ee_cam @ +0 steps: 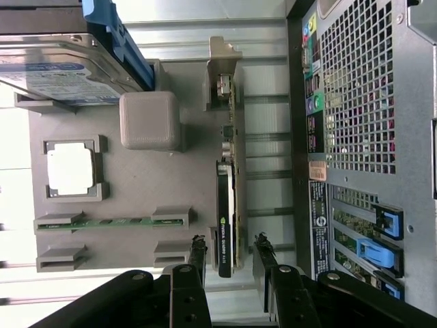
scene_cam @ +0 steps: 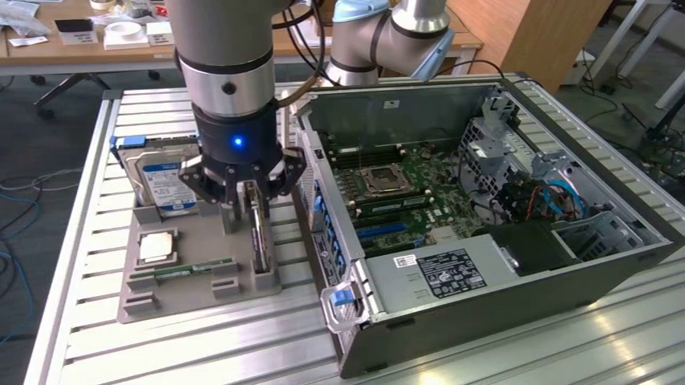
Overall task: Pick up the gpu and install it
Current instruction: 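Pick up the gpu and move the gpu toward the slot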
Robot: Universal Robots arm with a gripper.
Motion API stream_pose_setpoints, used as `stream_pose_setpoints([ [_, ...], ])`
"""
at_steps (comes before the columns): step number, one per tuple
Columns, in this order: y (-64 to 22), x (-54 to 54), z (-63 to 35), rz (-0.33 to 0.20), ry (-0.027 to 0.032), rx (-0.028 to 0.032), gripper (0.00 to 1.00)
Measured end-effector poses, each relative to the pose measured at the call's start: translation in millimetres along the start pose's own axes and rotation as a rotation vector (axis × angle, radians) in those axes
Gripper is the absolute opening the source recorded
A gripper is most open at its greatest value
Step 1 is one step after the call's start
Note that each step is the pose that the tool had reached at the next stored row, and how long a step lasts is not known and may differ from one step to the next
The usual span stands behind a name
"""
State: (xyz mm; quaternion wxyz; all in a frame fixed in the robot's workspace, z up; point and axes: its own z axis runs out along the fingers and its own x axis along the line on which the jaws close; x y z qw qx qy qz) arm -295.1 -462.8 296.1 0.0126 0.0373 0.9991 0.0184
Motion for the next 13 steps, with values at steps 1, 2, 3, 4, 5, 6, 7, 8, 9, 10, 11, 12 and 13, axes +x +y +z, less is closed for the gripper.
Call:
stream_pose_setpoints([
  [1, 0.0, 0.0, 0.7, 0.000, -0.0001, -0.0001, 0.42],
  [2, 0.0, 0.0, 0.9, 0.000, 0.0000, 0.0001, 0.42],
  [3, 0.0, 0.0, 0.9, 0.000, 0.0000, 0.0000, 0.42],
  [4, 0.0, 0.0, 0.9, 0.000, 0.0001, 0.0001, 0.42],
  [5, 0.0, 0.0, 0.9, 0.000, 0.0001, 0.0001, 0.42],
  [6, 0.0, 0.0, 0.9, 0.000, 0.0001, 0.0001, 0.42],
  [7, 0.0, 0.0, 1.0, 0.000, 0.0000, 0.0000, 0.42],
  [8, 0.0, 0.0, 1.0, 0.000, 0.0000, 0.0000, 0.42],
  [9, 0.0, 0.0, 1.1, 0.000, 0.0000, 0.0000, 0.42],
  [10, 0.0, 0.0, 1.5, 0.000, -0.0002, -0.0002, 0.42],
  [11, 0.0, 0.0, 1.9, 0.000, -0.0002, -0.0002, 0.42],
  [12, -0.1, 0.1, 2.0, 0.000, 0.0000, 0.0000, 0.42],
  [13, -0.1, 0.1, 2.0, 0.000, 0.0000, 0.0001, 0.42],
])
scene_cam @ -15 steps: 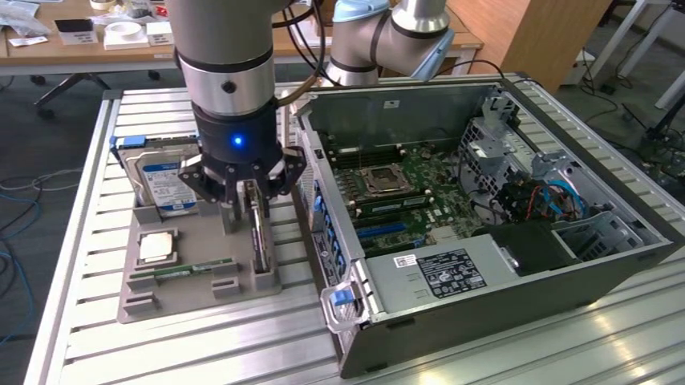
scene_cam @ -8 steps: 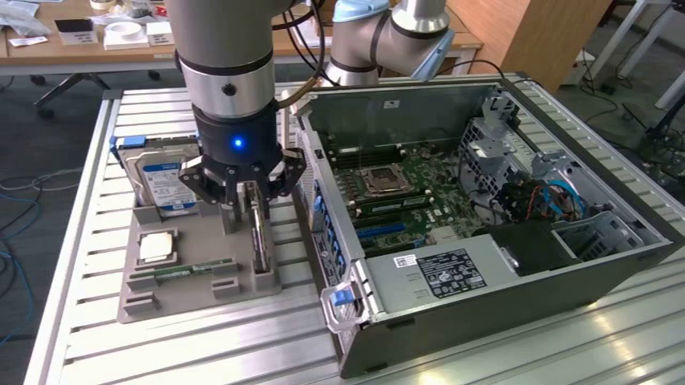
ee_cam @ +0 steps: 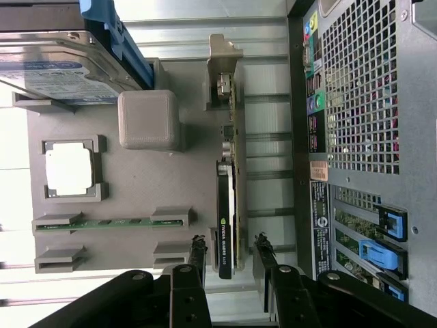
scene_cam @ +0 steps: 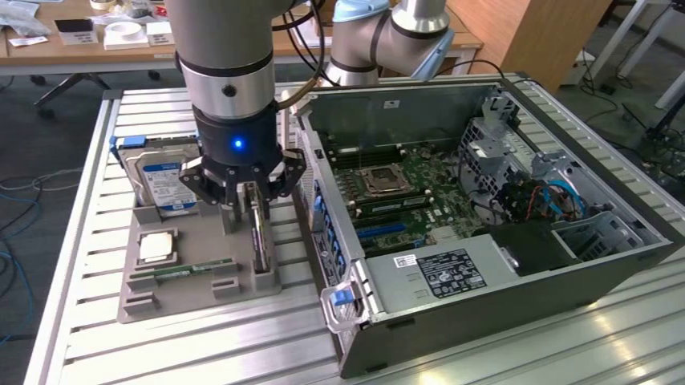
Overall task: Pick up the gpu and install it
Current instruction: 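Pick up the gpu and move the gpu toward the slot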
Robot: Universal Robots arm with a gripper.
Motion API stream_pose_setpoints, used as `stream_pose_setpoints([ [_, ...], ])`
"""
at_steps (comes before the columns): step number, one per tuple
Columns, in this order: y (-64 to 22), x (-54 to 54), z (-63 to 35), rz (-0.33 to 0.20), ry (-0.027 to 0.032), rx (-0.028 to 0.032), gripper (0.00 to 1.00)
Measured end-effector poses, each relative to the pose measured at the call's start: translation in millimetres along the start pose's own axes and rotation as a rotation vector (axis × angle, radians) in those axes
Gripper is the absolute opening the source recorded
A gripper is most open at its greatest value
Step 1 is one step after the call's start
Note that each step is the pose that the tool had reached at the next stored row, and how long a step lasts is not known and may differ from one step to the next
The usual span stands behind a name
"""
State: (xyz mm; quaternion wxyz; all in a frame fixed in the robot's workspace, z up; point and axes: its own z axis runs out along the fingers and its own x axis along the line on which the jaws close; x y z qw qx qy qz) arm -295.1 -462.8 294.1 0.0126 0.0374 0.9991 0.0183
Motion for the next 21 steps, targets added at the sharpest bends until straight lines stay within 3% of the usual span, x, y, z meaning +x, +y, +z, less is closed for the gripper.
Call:
stream_pose_setpoints([
  [21, -0.2, 0.1, 4.7, 0.000, 0.0000, 0.0000, 0.42],
])
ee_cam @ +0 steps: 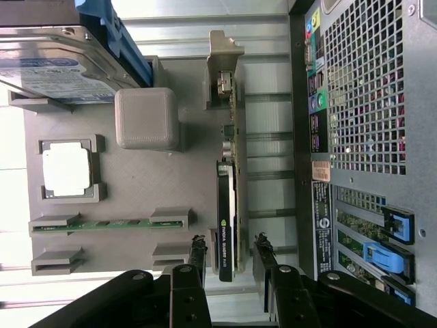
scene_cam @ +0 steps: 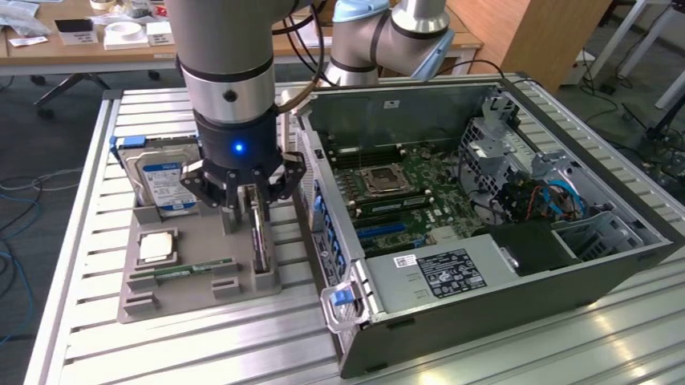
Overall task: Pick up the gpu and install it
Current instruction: 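Pick up the gpu and move the gpu toward the slot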
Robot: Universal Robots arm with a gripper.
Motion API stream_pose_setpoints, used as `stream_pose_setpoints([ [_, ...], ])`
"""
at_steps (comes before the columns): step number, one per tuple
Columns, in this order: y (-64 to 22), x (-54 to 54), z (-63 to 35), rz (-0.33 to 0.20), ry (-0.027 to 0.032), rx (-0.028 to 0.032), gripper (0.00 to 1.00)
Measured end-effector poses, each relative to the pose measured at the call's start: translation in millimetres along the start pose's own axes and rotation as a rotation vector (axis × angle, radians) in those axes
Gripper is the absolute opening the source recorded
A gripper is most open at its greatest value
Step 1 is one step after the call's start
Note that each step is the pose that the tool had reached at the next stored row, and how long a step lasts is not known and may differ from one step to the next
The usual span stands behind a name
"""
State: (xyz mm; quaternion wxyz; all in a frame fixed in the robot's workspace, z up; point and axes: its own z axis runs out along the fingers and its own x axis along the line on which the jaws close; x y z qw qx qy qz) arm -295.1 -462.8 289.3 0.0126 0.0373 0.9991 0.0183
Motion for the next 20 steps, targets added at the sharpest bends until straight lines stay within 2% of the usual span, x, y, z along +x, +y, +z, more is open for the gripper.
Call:
stream_pose_setpoints([
  [20, -0.1, 0.0, 1.8, 0.000, -0.0001, -0.0001, 0.42],
])
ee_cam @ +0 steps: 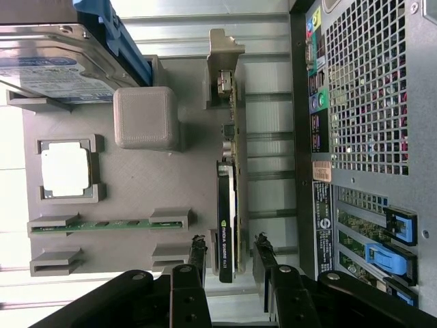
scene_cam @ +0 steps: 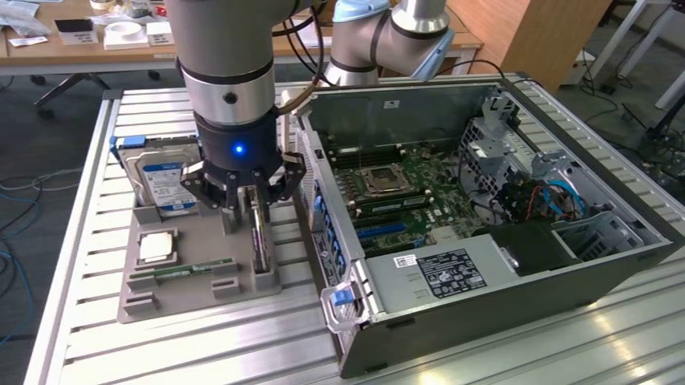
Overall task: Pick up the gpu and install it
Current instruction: 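Pick up the gpu and move the gpu toward the slot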
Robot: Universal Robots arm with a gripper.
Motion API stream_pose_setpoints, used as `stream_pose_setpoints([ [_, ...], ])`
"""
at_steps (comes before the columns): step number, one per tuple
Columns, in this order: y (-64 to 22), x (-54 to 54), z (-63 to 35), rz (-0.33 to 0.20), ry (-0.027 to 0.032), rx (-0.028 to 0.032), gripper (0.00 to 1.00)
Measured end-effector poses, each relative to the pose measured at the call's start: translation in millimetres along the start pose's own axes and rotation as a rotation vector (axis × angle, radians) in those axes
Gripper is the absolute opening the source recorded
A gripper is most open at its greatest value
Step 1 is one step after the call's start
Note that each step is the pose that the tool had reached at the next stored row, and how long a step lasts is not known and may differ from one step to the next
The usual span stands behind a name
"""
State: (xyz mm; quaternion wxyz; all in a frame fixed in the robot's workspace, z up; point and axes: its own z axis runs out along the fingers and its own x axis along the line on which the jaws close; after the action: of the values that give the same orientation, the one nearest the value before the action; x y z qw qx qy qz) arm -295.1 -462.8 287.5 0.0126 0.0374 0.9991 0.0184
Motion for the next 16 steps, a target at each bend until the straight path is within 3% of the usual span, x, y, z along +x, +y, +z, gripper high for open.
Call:
stream_pose_setpoints([
  [16, -0.4, 0.3, 11.2, 0.000, 0.0001, 0.0001, 0.42],
])
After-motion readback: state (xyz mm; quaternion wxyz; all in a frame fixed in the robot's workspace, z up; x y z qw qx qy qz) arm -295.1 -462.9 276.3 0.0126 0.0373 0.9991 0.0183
